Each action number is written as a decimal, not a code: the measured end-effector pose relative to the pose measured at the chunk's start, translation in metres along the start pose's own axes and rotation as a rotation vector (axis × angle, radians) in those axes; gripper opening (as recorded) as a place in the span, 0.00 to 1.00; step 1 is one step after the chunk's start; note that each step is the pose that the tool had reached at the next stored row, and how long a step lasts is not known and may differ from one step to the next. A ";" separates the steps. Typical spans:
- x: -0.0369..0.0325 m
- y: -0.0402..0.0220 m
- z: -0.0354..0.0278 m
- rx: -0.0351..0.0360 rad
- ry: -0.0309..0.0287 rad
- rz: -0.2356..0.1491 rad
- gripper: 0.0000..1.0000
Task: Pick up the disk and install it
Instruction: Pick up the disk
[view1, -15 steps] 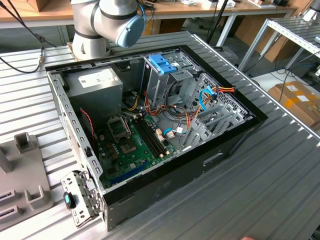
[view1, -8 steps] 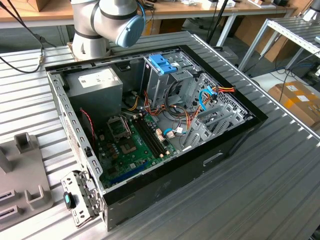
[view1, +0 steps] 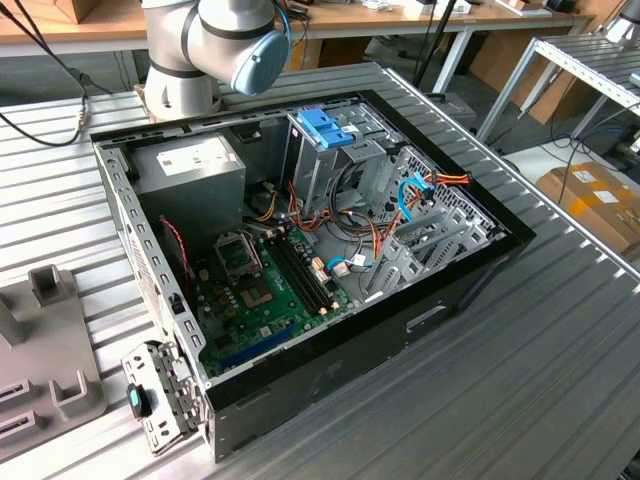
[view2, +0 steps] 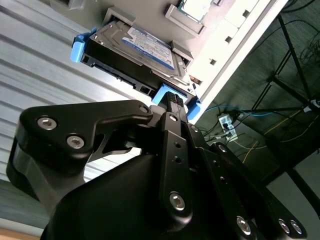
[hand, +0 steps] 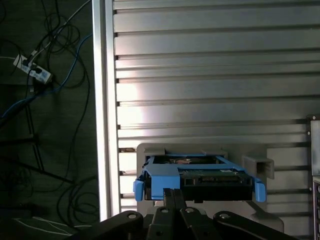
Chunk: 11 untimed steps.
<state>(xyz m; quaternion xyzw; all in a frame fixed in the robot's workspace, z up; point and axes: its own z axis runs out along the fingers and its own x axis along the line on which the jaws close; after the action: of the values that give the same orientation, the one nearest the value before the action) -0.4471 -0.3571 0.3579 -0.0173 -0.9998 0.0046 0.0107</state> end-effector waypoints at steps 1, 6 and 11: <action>0.0000 0.0000 0.0000 0.0001 0.0000 -0.003 0.11; 0.0000 0.0000 0.0000 0.0007 -0.0003 -0.034 0.11; 0.0000 0.0000 0.0000 0.0015 -0.0007 -0.073 0.11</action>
<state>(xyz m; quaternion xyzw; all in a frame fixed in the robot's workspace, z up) -0.4471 -0.3571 0.3579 0.0191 -0.9997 0.0050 0.0105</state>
